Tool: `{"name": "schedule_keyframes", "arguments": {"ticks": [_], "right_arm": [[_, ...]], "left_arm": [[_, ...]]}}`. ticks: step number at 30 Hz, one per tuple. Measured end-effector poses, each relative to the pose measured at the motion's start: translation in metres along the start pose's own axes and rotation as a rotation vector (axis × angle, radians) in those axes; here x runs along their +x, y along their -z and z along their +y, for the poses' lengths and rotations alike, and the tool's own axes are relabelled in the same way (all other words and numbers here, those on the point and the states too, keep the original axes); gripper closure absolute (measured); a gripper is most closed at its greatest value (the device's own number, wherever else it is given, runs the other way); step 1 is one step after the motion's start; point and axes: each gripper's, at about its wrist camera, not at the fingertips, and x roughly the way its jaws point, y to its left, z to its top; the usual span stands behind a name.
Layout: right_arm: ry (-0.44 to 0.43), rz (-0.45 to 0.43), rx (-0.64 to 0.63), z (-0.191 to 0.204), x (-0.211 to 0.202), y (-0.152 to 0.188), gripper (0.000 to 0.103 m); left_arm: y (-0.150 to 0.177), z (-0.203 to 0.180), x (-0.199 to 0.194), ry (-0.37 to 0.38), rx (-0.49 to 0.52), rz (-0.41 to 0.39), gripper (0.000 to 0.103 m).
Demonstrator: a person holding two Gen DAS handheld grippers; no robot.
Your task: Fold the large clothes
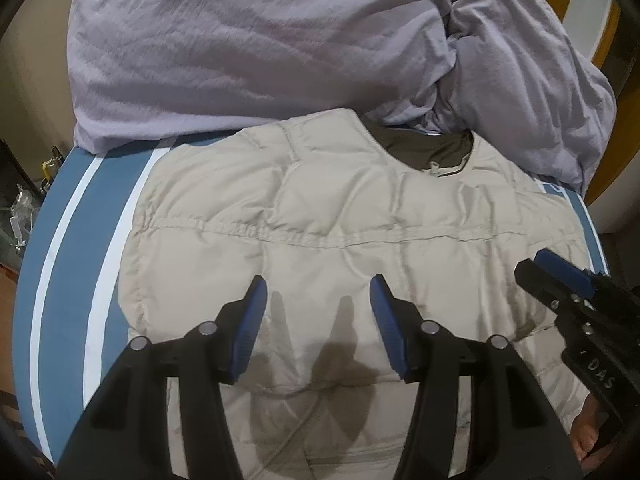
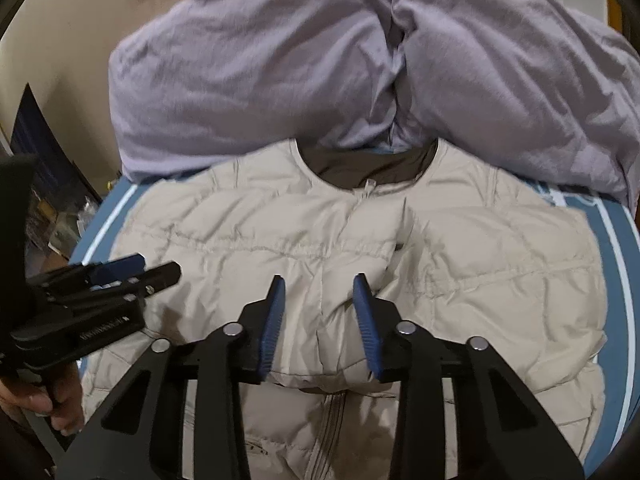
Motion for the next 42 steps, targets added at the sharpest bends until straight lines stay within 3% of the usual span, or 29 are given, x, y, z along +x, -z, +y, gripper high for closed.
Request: {"name": "schedule_keyframes", "arguments": {"ticks": [16, 34, 37, 40, 42], "right_arm": [[0.002, 0.08, 0.042, -0.021, 0.039, 0.023, 0.073], [-0.042, 0.133, 0.063, -0.03, 0.049, 0.019, 0.07], [-0.073, 0.147, 0.089, -0.036, 0.041, 0.017, 0.062], [-0.091, 0.14, 0.093, -0.041, 0.03, 0.016, 0.04], [-0.077, 0.133, 0.072, -0.044, 0.025, 0.014, 0.036]], "left_arm": [[0.008, 0.006, 0.036, -0.029, -0.007, 0.052, 0.044], [0.013, 0.005, 0.047, -0.038, 0.006, 0.071, 0.043], [0.017, 0.011, 0.032, -0.023, -0.003, 0.052, 0.039], [0.023, 0.02, 0.016, -0.026, -0.013, 0.028, 0.037], [0.025, 0.027, 0.008, -0.031, -0.031, 0.015, 0.035]]}}
